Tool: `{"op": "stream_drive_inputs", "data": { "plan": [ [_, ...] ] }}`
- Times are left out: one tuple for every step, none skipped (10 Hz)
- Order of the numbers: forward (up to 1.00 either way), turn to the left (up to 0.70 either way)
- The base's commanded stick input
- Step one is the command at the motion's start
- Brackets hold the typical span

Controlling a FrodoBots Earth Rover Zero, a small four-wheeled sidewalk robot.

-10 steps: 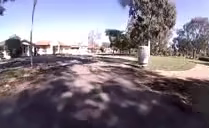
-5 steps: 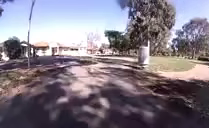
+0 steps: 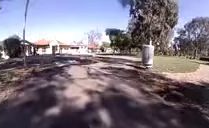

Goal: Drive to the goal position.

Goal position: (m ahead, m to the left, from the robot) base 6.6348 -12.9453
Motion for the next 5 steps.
{"op": "stream_drive_inputs", "data": {
  "plan": [
    [0.7, 0.0],
    [0.7, 0.0],
    [0.7, 0.0],
    [0.7, 0.0],
    [0.7, 0.0]
  ]
}}
